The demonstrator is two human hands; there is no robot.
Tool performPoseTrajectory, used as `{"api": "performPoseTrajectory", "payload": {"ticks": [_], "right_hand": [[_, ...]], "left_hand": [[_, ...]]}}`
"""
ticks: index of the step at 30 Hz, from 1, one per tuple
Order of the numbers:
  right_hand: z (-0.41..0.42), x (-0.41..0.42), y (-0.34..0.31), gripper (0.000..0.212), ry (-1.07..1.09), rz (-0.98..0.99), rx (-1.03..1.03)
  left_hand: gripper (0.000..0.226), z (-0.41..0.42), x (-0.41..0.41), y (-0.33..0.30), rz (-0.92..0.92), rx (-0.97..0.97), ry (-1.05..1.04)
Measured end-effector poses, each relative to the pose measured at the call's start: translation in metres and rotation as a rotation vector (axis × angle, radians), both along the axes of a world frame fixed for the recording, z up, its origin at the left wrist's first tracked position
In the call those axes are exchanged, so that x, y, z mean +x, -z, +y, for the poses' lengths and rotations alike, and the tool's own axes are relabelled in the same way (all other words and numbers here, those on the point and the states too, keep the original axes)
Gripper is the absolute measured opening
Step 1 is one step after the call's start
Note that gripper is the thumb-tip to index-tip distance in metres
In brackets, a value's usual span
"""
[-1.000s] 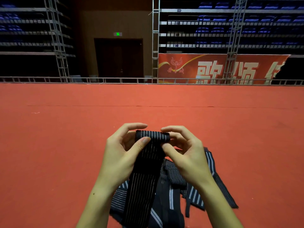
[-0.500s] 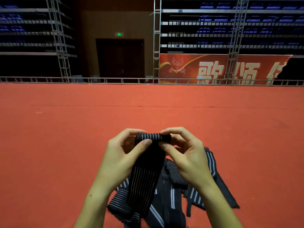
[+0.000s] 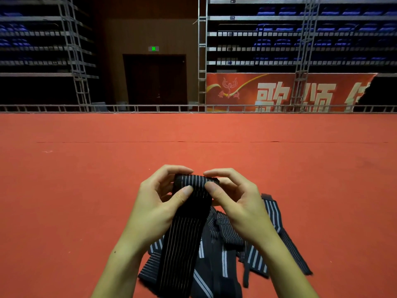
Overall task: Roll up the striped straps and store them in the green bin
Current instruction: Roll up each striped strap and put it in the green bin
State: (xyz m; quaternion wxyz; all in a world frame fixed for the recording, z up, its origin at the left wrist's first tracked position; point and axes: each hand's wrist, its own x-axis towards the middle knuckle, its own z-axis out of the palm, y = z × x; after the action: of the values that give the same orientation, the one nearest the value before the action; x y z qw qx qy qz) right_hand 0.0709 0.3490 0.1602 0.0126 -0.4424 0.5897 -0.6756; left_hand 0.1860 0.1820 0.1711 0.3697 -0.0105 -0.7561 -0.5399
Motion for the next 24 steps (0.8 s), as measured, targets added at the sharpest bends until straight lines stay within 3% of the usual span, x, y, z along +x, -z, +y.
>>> {"api": "performPoseTrajectory", "payload": {"ticks": [10,19,24], "right_hand": [[-0.004,-0.003,0.004,0.021,0.096,0.052,-0.064],[-0.007,0.0,0.001,0.044,0.063,0.044,-0.099],[-0.008,-0.001,-0.001,0.032,0.004,-0.002,-0.041]], "left_hand": [[0.023,0.002,-0.002,-0.002,-0.049,0.005,-0.053],[0.018,-0.002,-0.005,-0.007,0.029,-0.014,-0.046],[0.018,-0.004,-0.003,-0.01,0.047,-0.032,-0.043]]}}
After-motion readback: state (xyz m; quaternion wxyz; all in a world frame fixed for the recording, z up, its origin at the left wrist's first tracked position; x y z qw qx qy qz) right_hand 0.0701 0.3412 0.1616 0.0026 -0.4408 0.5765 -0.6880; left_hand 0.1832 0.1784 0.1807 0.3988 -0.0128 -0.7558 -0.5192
